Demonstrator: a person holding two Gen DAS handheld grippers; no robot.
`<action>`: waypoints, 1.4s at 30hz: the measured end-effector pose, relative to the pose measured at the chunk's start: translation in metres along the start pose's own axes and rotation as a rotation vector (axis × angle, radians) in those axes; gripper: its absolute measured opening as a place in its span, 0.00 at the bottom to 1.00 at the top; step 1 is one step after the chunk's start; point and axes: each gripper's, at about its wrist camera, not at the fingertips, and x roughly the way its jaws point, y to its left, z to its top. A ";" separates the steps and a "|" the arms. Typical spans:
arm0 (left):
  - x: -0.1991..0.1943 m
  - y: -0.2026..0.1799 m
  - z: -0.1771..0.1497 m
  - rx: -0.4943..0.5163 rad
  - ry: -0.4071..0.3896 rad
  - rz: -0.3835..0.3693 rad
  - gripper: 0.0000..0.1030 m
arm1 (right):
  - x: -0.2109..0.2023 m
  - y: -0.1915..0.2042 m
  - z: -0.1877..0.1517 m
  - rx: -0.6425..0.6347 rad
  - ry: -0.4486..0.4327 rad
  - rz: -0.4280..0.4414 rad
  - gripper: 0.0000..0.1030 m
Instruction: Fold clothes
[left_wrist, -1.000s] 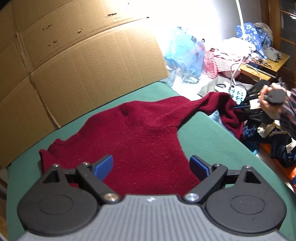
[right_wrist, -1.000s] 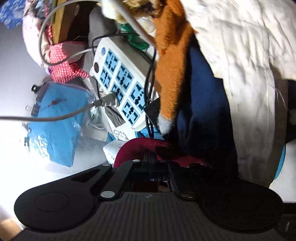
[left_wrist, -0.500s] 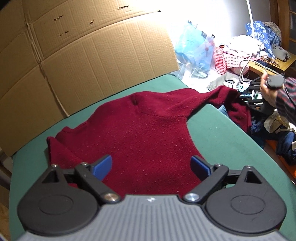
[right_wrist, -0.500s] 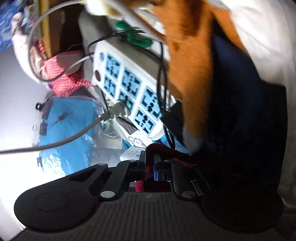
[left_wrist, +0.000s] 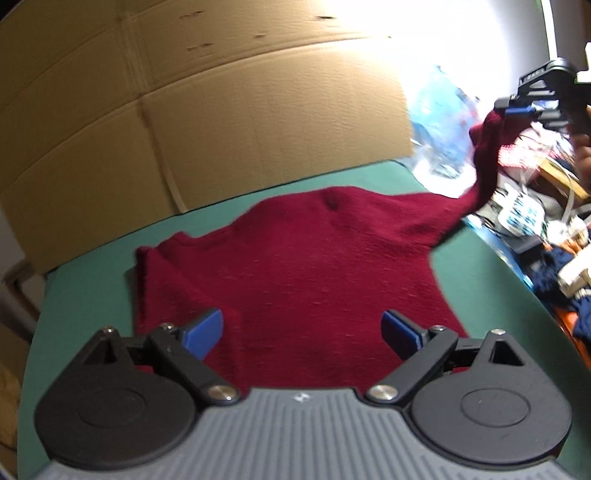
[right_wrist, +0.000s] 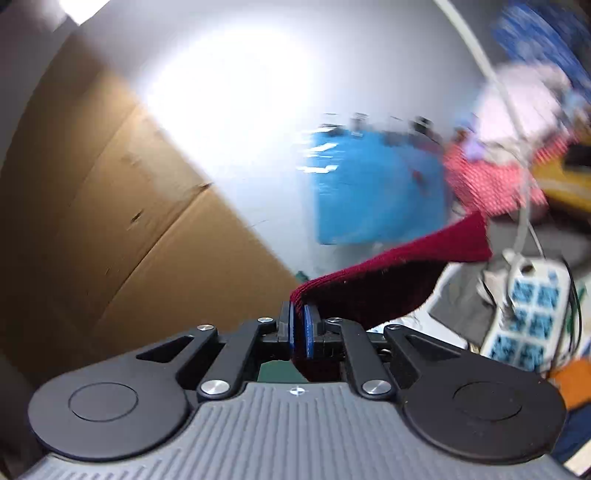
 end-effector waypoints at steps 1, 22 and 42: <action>-0.001 0.011 -0.001 -0.021 -0.003 0.006 0.91 | -0.002 0.026 -0.007 -0.112 0.011 0.031 0.07; 0.025 0.140 -0.015 -0.155 -0.007 -0.257 0.92 | -0.040 0.202 -0.248 -0.963 0.326 0.101 0.38; 0.182 0.097 0.038 -0.031 0.069 -0.369 0.71 | -0.100 0.121 -0.272 -0.475 0.410 -0.125 0.38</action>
